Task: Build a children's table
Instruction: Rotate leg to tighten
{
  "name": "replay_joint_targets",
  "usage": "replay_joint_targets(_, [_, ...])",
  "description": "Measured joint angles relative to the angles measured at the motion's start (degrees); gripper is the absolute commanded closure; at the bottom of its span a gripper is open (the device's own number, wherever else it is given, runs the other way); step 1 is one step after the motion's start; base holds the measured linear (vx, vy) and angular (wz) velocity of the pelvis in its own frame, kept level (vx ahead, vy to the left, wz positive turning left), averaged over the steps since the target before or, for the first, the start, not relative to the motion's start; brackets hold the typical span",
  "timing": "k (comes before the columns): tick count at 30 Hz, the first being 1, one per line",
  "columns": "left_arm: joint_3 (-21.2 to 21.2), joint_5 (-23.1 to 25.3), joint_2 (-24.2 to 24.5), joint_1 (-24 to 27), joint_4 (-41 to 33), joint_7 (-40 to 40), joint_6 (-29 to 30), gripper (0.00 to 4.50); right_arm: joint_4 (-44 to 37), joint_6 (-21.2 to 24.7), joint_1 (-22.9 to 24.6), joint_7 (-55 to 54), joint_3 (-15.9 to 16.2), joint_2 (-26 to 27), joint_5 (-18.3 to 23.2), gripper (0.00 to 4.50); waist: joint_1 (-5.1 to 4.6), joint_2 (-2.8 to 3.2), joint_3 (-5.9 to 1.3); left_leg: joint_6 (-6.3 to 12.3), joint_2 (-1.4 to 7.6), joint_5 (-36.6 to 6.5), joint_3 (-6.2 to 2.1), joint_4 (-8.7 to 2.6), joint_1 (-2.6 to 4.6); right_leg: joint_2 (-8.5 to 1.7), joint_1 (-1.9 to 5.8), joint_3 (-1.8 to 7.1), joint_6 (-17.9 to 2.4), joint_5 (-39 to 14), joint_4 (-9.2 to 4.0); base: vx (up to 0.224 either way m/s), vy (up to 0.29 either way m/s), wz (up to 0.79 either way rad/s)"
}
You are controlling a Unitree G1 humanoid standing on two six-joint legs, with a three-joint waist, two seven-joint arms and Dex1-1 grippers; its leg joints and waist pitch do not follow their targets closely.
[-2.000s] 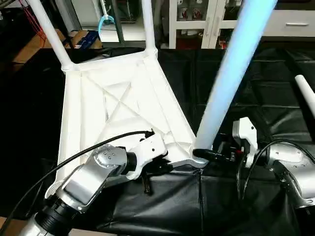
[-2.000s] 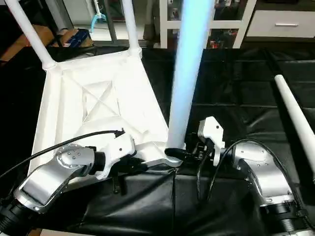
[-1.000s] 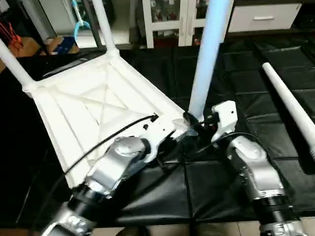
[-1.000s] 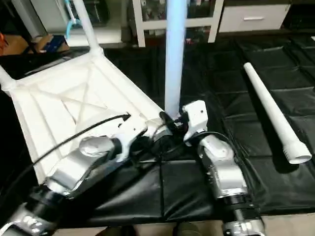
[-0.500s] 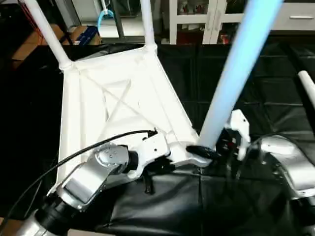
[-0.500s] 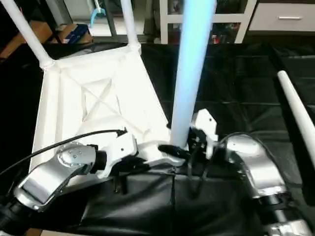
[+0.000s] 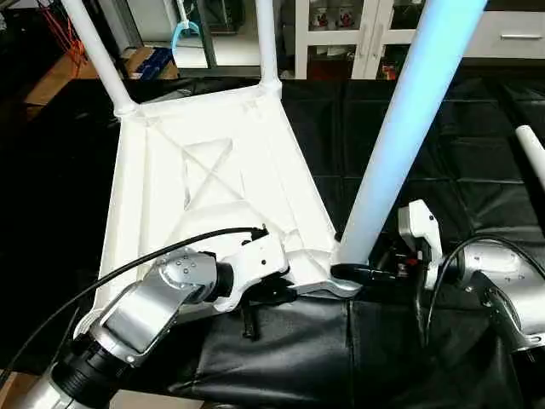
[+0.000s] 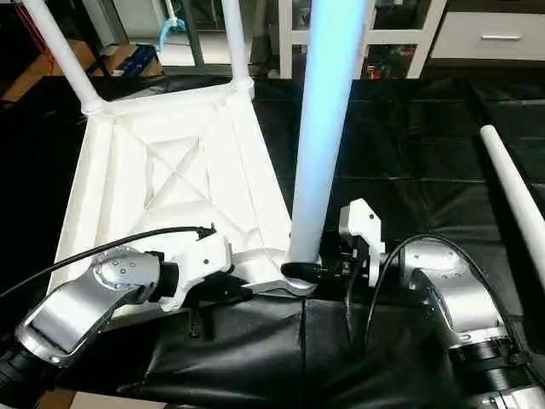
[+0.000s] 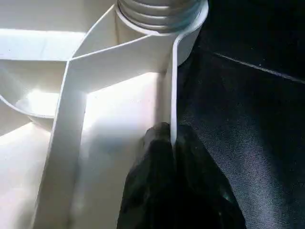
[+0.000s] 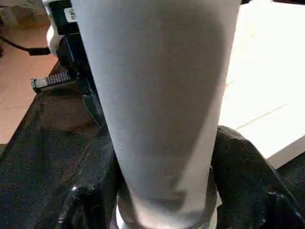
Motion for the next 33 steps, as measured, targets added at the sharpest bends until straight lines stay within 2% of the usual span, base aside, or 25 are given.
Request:
replay_joint_targets(7, [0.3,-0.02,-0.52,0.02,0.28,-0.02,0.39,4.5,-0.27,-0.45,0.12,-0.29,0.0,-0.12,-0.52,2.27,0.01,-0.05,-0.06,0.01,0.0,0.01,0.0,0.01,0.02,0.0,0.04,-0.01,0.0,0.0,0.01,0.0,0.0,0.0])
replay_joint_targets(10, [1.23,0.16,-2.06,-0.06,1.72,1.37,0.85,4.5,1.8,-1.61,-0.39,-3.2,-0.04,1.55,-1.99,2.31,-0.25,-0.19,-0.22,0.0,0.0,0.0,0.0,0.03,0.24,0.0,0.22,0.01,0.0,0.0,0.01,0.0,0.0,0.0])
replay_joint_targets(13, [2.07,0.72,-4.42,-0.67,3.81,4.53,1.91,4.5,3.58,-1.71,-1.49,-9.08,-0.13,3.6,-3.65,2.35,-1.19,-0.36,-0.32,-0.03,0.0,0.0,-0.01,0.03,0.55,0.0,0.41,0.04,0.36,-0.22,-0.08,0.0,0.0,0.0])
replay_joint_targets(16, [3.04,1.3,-7.97,-1.4,5.92,8.28,3.11,4.5,4.01,0.11,-2.15,-16.49,-0.8,6.42,-5.19,2.39,-2.26,-0.6,-0.34,-0.08,0.0,0.01,-0.04,0.03,0.62,0.01,0.34,0.04,0.5,-0.31,-0.16,0.0,0.0,0.0])
replay_joint_targets(21, [6.03,2.61,-15.87,-2.85,11.29,16.53,4.46,4.5,4.59,3.27,-2.93,-31.25,-3.12,12.9,-8.56,2.41,-3.29,-0.83,-0.35,-0.1,-0.26,0.01,-0.56,0.02,0.73,0.01,0.18,-0.1,1.14,-0.75,-0.4,-0.059,0.009,-0.09])
replay_joint_targets(23, [6.27,3.01,-18.05,-3.63,12.88,19.78,4.79,4.5,5.15,3.8,-3.64,-37.37,-3.42,15.44,-9.67,2.41,-3.75,-0.52,-0.19,-0.11,-0.28,0.0,-1.18,-0.11,0.72,0.0,0.28,-0.8,1.36,-0.9,-1.29,-0.071,0.022,-0.13])
replay_joint_targets(24, [6.53,3.11,-18.84,-3.82,13.45,20.99,4.89,4.5,5.12,3.82,-3.68,-40.07,-3.56,16.86,-10.58,2.41,-4.23,-0.21,-0.05,-0.12,-0.28,-0.01,-1.68,-0.15,0.7,-0.07,0.46,-1.44,1.56,-1.17,-1.75,0.0,0.0,0.0])
replay_joint_targets(25, [6.87,3.22,-19.3,-3.9,13.88,21.86,4.97,4.5,5.05,3.82,-3.66,-42.91,-3.52,18.47,-11.45,2.41,-4.57,0.21,0.17,-0.14,-0.3,-0.02,-2.32,-0.41,0.73,-0.03,1.12,-2.11,1.55,-1.5,-2.31,0.0,0.0,0.0])
replay_joint_targets(26, [6.92,3.28,-19.5,-3.95,14.05,22.22,4.97,4.5,4.73,3.81,-3.51,-44.28,-3.46,19.1,-11.82,2.41,-4.62,0.3,0.33,-0.14,-0.29,-0.02,-2.4,-0.73,0.69,-0.06,1.19,-2.42,1.21,-2.35,-2.0,-0.086,0.026,-0.06])
replay_joint_targets(27, [6.91,3.31,-19.67,-4.03,14.26,22.39,4.98,4.5,4.2,3.81,-3.04,-45.3,-3.47,19.5,-12.08,2.41,-4.11,0.23,0.48,-0.14,-0.35,-0.02,-2.09,-1.29,0.75,-0.06,1.2,-2.48,0.29,-3.59,-0.44,-0.09,-0.036,0.2])
replay_joint_targets(28, [6.79,3.37,-19.98,-4.22,14.72,22.44,4.93,4.5,3.42,3.79,-2.17,-46.3,-3.75,19.85,-12.22,2.42,-3.52,-0.49,0.36,-0.15,-0.36,-0.01,-0.67,-1.94,1.34,-0.08,1.19,-1.38,-0.66,-5.4,2.15,-0.09,-0.036,0.2])
replay_joint_targets(29, [6.91,3.5,-19.98,-4.21,14.83,22.45,4.58,4.5,3.23,3.8,-2.14,-46.71,-3.88,20.24,-12.42,2.42,-3.14,-1.56,0.33,-0.26,-0.55,0.01,0.29,-2.4,1.89,-0.13,0.91,0.15,0.18,-5.23,2.57,0.018,-0.109,0.21])
replay_joint_targets(30, [6.99,3.54,-19.96,-4.22,14.88,22.42,4.49,4.5,3.15,3.79,-2.17,-46.96,-3.88,20.48,-12.64,2.43,-2.92,-1.8,0.47,-0.69,-0.84,-0.35,-0.02,-1.59,1.92,-0.19,0.44,0.36,0.59,-5.2,2.36,-0.013,-0.087,-0.1])
replay_joint_targets(31, [7.0,3.52,-20.01,-4.02,14.84,22.31,4.42,4.5,2.99,3.73,-2.13,-46.91,-3.83,20.64,-12.71,2.43,-2.18,-1.34,0.44,-0.29,-0.99,-1.71,-2.72,0.12,1.66,-0.05,0.65,-0.09,0.88,-5.03,2.11,-0.013,-0.087,-0.1])
replay_joint_targets(32, [7.03,3.4,-19.98,-4.02,14.65,22.15,4.37,4.5,2.82,3.48,-2.15,-46.95,-3.87,20.79,-12.81,2.43,-1.77,-0.48,0.32,-0.54,-1.01,-1.56,-4.54,0.71,1.87,0.07,0.38,-0.88,0.98,-4.93,2.03,0.027,0.009,-0.4])
replay_joint_targets(33, [7.02,3.29,-19.92,-4.04,14.39,21.98,4.37,4.5,2.37,3.17,-1.95,-46.94,-3.97,20.88,-12.9,2.43,-1.79,0.25,0.01,-2.35,-0.93,-0.41,-5.28,0.49,1.45,0.15,0.22,-1.56,0.97,-4.84,1.75,0.069,0.037,-0.21])
